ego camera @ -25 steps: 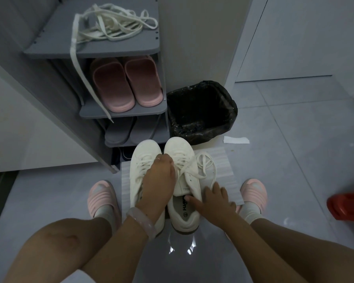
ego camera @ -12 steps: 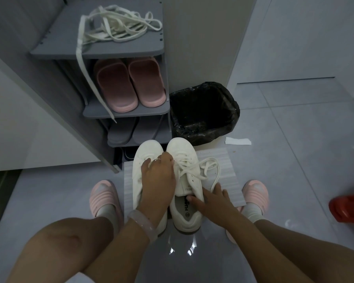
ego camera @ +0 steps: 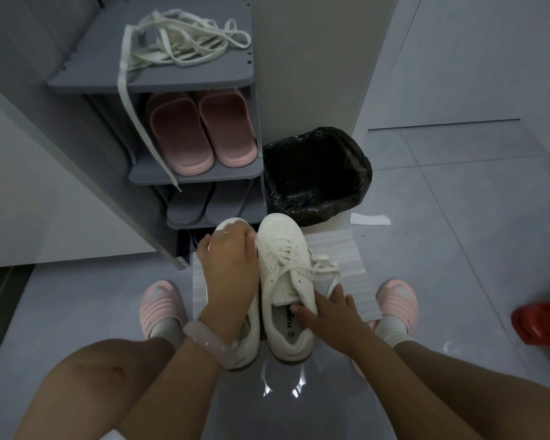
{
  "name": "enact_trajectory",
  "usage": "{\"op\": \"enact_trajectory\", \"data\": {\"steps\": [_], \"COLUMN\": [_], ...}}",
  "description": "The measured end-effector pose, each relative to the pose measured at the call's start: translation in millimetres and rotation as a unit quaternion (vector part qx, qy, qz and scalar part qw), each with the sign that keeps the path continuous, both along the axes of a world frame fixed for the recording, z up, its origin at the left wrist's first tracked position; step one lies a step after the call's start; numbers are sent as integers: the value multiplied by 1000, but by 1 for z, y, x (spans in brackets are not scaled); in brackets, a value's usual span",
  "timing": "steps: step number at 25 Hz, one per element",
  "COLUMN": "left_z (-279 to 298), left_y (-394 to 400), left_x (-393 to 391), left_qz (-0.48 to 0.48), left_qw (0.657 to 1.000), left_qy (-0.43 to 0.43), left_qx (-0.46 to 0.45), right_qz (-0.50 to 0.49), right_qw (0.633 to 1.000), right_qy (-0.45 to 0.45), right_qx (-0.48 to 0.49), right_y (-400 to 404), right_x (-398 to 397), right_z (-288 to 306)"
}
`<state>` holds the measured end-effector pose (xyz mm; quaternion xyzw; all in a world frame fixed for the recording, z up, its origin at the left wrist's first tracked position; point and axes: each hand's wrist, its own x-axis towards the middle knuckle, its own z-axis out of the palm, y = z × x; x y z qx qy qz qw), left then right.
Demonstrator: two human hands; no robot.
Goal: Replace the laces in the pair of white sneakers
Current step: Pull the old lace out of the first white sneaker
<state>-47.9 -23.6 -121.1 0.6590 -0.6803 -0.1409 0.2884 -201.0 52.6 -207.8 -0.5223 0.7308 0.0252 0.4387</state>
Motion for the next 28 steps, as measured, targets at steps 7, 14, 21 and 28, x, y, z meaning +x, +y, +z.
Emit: {"op": "enact_trajectory", "data": {"steps": [7,14,21,28], "left_z": [-17,-3,8,-11], "left_y": [12,12,7,17], "left_x": [-5,0,16,2], "left_qz": [-84,-93,-17,-140], "left_qw": [946,961,993,949], "left_qy": [-145,-152,-76,-212], "left_qx": [279,213,90,189], "right_qz": [-9,9,15,19], "right_qw": [999,999,997,996], "right_qy": [8,15,39,54], "right_qx": [30,51,61,63], "right_y": [2,4,2,0], "right_x": [2,2,5,7], "right_z": [4,13,26,29]}}
